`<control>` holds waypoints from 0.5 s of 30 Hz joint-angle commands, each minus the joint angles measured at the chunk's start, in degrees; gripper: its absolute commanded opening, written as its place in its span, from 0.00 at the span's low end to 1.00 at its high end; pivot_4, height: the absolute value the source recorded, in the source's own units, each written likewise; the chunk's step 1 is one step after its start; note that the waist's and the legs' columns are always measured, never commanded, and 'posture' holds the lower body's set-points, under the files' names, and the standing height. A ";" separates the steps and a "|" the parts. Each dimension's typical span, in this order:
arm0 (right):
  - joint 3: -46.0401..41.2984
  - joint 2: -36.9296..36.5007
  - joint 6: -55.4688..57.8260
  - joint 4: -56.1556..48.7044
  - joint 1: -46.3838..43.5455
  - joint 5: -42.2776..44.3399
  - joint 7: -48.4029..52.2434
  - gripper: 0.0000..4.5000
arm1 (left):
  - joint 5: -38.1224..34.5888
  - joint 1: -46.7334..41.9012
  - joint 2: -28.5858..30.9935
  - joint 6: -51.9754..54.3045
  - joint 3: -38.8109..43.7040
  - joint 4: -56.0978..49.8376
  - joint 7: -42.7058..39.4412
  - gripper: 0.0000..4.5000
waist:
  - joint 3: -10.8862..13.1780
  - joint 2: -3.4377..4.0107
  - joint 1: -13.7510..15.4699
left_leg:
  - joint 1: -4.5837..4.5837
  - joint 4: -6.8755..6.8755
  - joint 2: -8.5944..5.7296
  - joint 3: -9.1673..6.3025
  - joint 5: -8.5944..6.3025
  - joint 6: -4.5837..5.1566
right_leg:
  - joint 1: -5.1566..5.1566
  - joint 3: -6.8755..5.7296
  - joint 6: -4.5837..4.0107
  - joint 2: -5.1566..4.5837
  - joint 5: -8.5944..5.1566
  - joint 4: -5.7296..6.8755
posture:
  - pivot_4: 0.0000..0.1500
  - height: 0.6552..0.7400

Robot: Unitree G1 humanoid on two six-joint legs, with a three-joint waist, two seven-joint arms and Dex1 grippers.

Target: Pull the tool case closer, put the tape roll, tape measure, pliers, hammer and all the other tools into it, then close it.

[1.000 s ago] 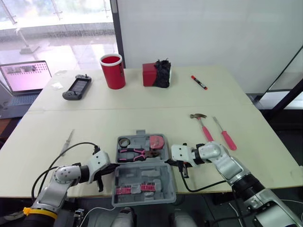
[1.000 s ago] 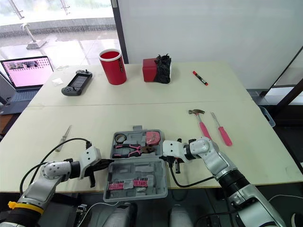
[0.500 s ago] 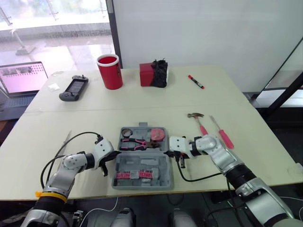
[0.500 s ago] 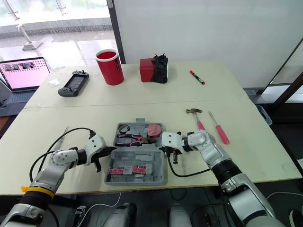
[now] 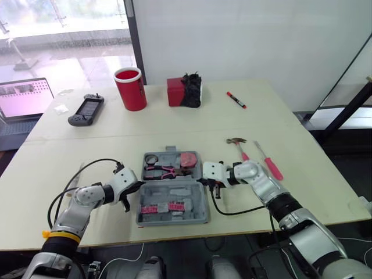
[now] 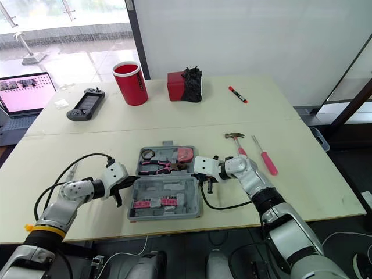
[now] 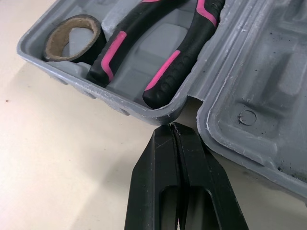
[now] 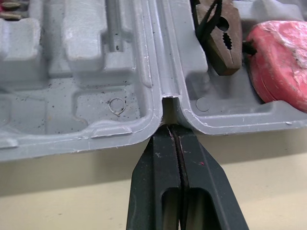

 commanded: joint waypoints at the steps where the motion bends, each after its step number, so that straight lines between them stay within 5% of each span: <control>1: -0.63 2.03 -1.05 1.39 -1.11 -0.36 -2.15 0.01 | -0.93 -0.43 -0.46 -0.61 -0.98 -2.42 -1.34 0.00 | 0.00 0.00 -0.09 | 0.00 0.00 0.00 0.00 0.00 -0.01 | 0.00 0.00 0.00 0.00 0.00 0.00 | 1.00 1.00; 15: -0.96 2.73 2.17 -4.83 4.49 0.00 -1.88 0.01 | -1.14 -0.22 1.16 -1.93 0.77 -0.29 -0.53 0.00 | 0.00 0.00 -0.85 | 0.01 0.00 0.00 -0.07 0.02 -0.03 | -0.01 0.00 -0.01 0.04 -0.01 0.10 | 1.00 1.00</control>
